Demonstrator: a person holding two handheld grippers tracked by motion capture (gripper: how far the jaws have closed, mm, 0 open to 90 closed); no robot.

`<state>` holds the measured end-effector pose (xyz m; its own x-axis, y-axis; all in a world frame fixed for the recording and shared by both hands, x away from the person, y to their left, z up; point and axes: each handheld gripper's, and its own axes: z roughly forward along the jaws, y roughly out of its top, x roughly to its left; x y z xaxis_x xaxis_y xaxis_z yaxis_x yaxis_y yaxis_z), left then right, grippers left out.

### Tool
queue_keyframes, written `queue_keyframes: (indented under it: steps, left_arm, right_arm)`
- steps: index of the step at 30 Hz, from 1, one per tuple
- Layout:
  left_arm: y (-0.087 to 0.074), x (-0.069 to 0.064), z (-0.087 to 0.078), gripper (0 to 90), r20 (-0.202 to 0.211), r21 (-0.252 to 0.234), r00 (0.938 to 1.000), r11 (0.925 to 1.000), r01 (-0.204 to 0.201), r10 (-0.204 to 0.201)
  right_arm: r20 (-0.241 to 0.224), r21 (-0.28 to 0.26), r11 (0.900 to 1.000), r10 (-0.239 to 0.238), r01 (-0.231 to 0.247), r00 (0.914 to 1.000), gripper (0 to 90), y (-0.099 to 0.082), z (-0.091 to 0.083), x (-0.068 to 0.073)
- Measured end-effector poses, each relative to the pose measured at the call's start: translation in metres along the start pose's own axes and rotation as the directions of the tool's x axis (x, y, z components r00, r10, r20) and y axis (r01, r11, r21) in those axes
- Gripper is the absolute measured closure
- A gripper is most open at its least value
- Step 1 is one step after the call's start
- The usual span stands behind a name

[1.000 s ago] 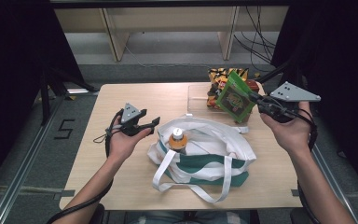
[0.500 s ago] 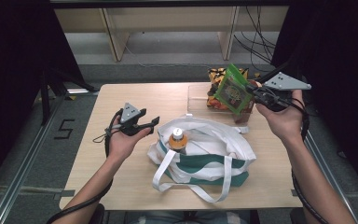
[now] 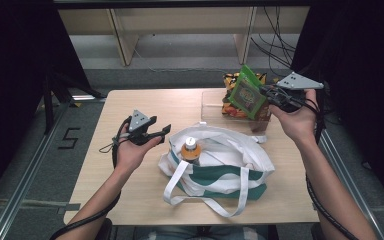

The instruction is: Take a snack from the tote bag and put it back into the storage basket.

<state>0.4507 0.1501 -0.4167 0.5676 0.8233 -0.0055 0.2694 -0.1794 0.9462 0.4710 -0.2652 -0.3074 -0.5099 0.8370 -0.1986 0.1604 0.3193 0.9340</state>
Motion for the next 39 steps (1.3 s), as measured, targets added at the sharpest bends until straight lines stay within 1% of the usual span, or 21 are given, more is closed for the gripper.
queue_keyframes:
  steps: [1, 5, 7, 10, 11, 13, 14, 15, 16, 21, 27, 28, 29, 30, 32, 33, 34, 35, 37, 38, 39]
  left_arm:
    - [0.0, 0.0, 0.001, 35.9, 0.006, -0.002, 1.0, 1.0, -0.001, 0.001]
    - [0.0, 0.001, -0.001, 35.8, -0.001, -0.001, 1.0, 1.0, 0.003, -0.003]
    - [0.0, 0.002, -0.001, 35.8, -0.003, -0.003, 1.0, 1.0, 0.007, -0.007]
    - [0.0, 0.002, -0.001, 35.8, -0.002, -0.003, 1.0, 1.0, 0.006, -0.006]
    - [0.0, 0.002, -0.001, 35.8, -0.001, -0.002, 1.0, 1.0, 0.005, -0.005]
    - [0.0, 0.002, -0.001, 35.8, 0.002, 0.001, 1.0, 1.0, 0.002, -0.002]
    - [0.0, 0.002, 0.0, 35.7, 0.001, 0.001, 1.0, 1.0, 0.003, -0.003]
    - [0.0, 0.002, 0.0, 35.7, 0.001, 0.002, 1.0, 1.0, 0.003, -0.003]
    - [0.0, 0.002, 0.0, 35.7, 0.0, 0.001, 1.0, 1.0, 0.004, -0.004]
    - [0.0, 0.002, 0.0, 35.7, 0.002, 0.0, 1.0, 1.0, 0.004, -0.004]
    - [-0.001, 0.002, 0.001, 35.7, 0.0, 0.003, 1.0, 1.0, 0.004, -0.004]
    - [-0.001, 0.002, 0.001, 35.7, 0.0, 0.003, 1.0, 1.0, 0.003, -0.003]
    - [0.0, 0.002, 0.001, 35.7, 0.001, 0.003, 1.0, 1.0, 0.003, -0.003]
    - [-0.001, 0.002, 0.0, 35.7, 0.0, 0.003, 1.0, 1.0, 0.002, -0.002]
    - [-0.001, 0.002, 0.001, 35.7, 0.0, 0.004, 1.0, 1.0, 0.002, -0.002]
    - [-0.001, 0.003, 0.001, 35.6, -0.001, 0.005, 1.0, 1.0, 0.003, -0.003]
    - [-0.001, 0.003, 0.001, 35.6, 0.0, 0.005, 1.0, 1.0, 0.004, -0.004]
    - [-0.001, 0.003, 0.001, 35.6, 0.0, 0.005, 1.0, 1.0, 0.004, -0.004]
    - [-0.001, 0.003, 0.001, 35.6, 0.0, 0.006, 1.0, 1.0, 0.004, -0.004]
    - [-0.001, 0.003, 0.001, 35.6, 0.0, 0.006, 1.0, 1.0, 0.003, -0.003]
    - [-0.001, 0.003, 0.001, 35.6, 0.0, 0.006, 1.0, 1.0, 0.003, -0.003]
  right_arm:
    - [0.004, -0.003, 1.0, 0.0, 0.0, 1.0, 90.0, -0.001, 0.001, -0.001]
    - [0.003, 0.014, 0.9999, -0.002, 0.002, 1.0, 90.0, -0.003, 0.004, -0.005]
    - [0.013, 0.018, 0.9998, -0.002, 0.002, 0.9999, 90.0, -0.005, 0.006, -0.005]
    - [0.008, 0.027, 0.9996, -0.003, 0.003, 1.0, 90.0, -0.006, 0.009, -0.006]
    - [0.024, 0.018, 0.9998, -0.003, 0.003, 0.9997, 90.0, -0.007, 0.011, -0.006]
    - [0.018, 0.029, 0.9996, 0.0, -0.001, 0.9998, 90.0, -0.008, 0.012, -0.006]
    - [0.024, 0.025, 0.9997, -0.003, 0.003, 0.9997, 90.0, -0.008, 0.014, -0.005]
    - [0.016, 0.034, 0.9994, -0.004, 0.003, 0.9999, 90.0, -0.008, 0.014, -0.006]
    - [0.023, 0.032, 0.9995, -0.004, 0.003, 0.9997, 90.0, -0.009, 0.015, -0.005]
    - [0.016, 0.037, 0.9993, -0.011, 0.01, 0.9998, 90.0, -0.009, 0.021, -0.005]
    - [0.018, 0.039, 0.999, -0.021, 0.02, 0.9996, 90.0, -0.009, 0.026, -0.006]
    - [0.024, 0.037, 0.9992, -0.012, 0.011, 0.9996, 90.0, -0.01, 0.027, -0.005]
    - [0.016, 0.043, 0.999, -0.014, 0.013, 0.9998, 90.0, -0.01, 0.028, -0.006]
    - [0.025, 0.04, 0.9991, -0.019, 0.018, 0.9995, 90.0, -0.011, 0.029, -0.006]
    - [0.024, 0.047, 0.9986, -0.026, 0.024, 0.9994, 90.0, -0.012, 0.031, -0.006]
    - [0.028, 0.038, 0.9989, -0.027, 0.026, 0.9992, 90.0, -0.012, 0.032, -0.007]
    - [0.022, 0.047, 0.9985, -0.028, 0.027, 0.9994, 90.0, -0.012, 0.033, -0.007]
    - [0.024, 0.043, 0.9989, -0.019, 0.018, 0.9995, 90.0, -0.012, 0.034, -0.006]
    - [0.02, 0.046, 0.9982, -0.038, 0.037, 0.9991, 90.0, -0.012, 0.037, -0.006]
    - [0.022, 0.046, 0.9987, -0.021, 0.02, 0.9995, 90.0, -0.012, 0.038, -0.004]
    - [0.024, 0.046, 0.9984, -0.033, 0.032, 0.9992, 90.0, -0.012, 0.039, -0.005]
